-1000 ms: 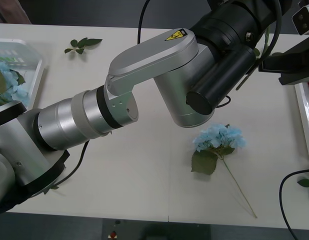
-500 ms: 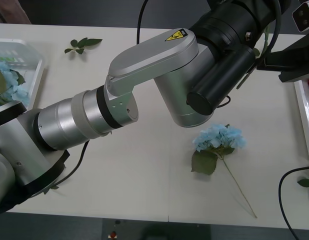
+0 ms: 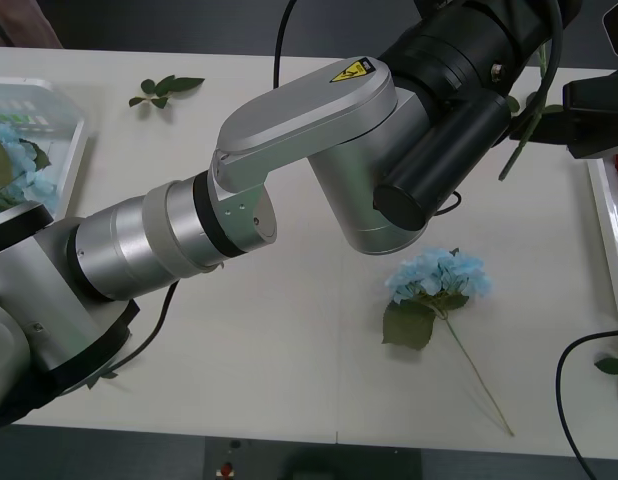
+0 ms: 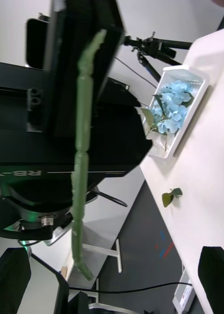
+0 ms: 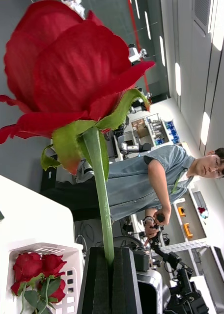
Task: Put the red flowers into the right box and the blue flowers into the left box
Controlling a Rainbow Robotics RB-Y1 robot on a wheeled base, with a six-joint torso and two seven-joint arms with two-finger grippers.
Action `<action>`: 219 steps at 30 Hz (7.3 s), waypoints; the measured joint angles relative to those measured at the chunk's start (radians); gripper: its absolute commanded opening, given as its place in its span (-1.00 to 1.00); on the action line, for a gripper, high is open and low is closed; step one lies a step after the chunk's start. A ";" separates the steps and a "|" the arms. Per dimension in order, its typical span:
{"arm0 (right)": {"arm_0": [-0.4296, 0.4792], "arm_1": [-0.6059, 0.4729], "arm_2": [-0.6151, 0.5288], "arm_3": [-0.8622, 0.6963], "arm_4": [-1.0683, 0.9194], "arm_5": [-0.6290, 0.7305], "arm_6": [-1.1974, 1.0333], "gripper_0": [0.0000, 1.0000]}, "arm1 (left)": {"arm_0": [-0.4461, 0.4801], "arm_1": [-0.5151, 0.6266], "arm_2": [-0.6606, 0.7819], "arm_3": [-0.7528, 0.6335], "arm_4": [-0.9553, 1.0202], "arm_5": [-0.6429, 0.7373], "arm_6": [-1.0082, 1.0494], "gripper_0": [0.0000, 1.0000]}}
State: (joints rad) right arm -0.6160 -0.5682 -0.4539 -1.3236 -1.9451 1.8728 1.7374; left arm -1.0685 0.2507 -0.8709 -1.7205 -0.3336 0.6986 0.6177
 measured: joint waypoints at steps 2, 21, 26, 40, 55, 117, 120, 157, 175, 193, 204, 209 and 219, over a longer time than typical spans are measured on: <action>0.000 0.000 -0.001 0.000 -0.009 0.022 0.000 1.00 | 0.000 0.000 0.000 0.000 0.000 0.001 0.000 -1.00; -0.048 0.003 0.053 0.000 -0.023 -0.035 -0.019 0.62 | 0.000 0.000 0.000 0.000 -0.018 0.027 -0.031 -1.00; -0.059 0.023 0.053 0.000 -0.023 -0.036 -0.019 -0.95 | 0.000 0.000 0.000 0.000 -0.039 0.049 -0.033 -1.00; -0.059 0.029 0.054 0.000 -0.023 -0.036 -0.027 -1.00 | 0.000 0.000 -0.027 0.001 -0.093 0.095 -0.033 -1.00; -0.059 0.029 0.057 0.000 -0.023 -0.037 -0.052 -1.00 | 0.000 0.000 -0.027 0.001 -0.093 0.095 -0.033 1.00; 0.118 -0.473 -0.060 0.219 0.880 -0.174 0.006 -1.00 | 0.138 0.635 -0.077 0.005 0.042 -0.919 -0.336 1.00; 0.118 -0.473 -0.059 0.219 0.965 -0.183 0.022 -1.00 | 0.165 0.651 -0.085 0.001 -0.033 -0.933 -0.351 1.00; 0.277 -0.473 0.190 0.207 1.027 -0.480 0.029 0.94 | 0.343 0.398 0.058 -0.417 0.691 0.568 -1.237 1.00; 0.274 -0.471 0.190 -0.089 0.824 -0.237 0.177 1.00 | 0.503 0.375 0.535 -0.290 1.468 0.507 -2.086 1.00; 0.271 -0.221 0.116 -0.312 0.819 -0.076 0.345 1.00 | 0.656 0.375 0.621 -0.085 2.052 0.438 -2.800 1.00; 0.438 -0.123 0.144 -0.590 0.911 -0.094 0.345 1.00 | 0.691 0.309 0.621 -0.085 2.115 0.435 -3.068 1.00; 0.491 -0.106 0.220 -0.633 0.934 -0.156 0.344 1.00 | 0.695 0.306 0.621 -0.089 2.131 0.425 -3.104 1.00; 0.565 -0.104 0.365 -0.637 0.996 -0.298 0.344 1.00 | 0.695 0.323 0.621 -0.129 2.131 0.425 -3.118 1.00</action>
State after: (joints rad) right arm -0.0513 -0.6724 -0.0886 -1.9603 -0.9495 1.5744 2.0812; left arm -0.3731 0.5734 -0.2495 -1.8491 1.7971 1.1232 -2.5003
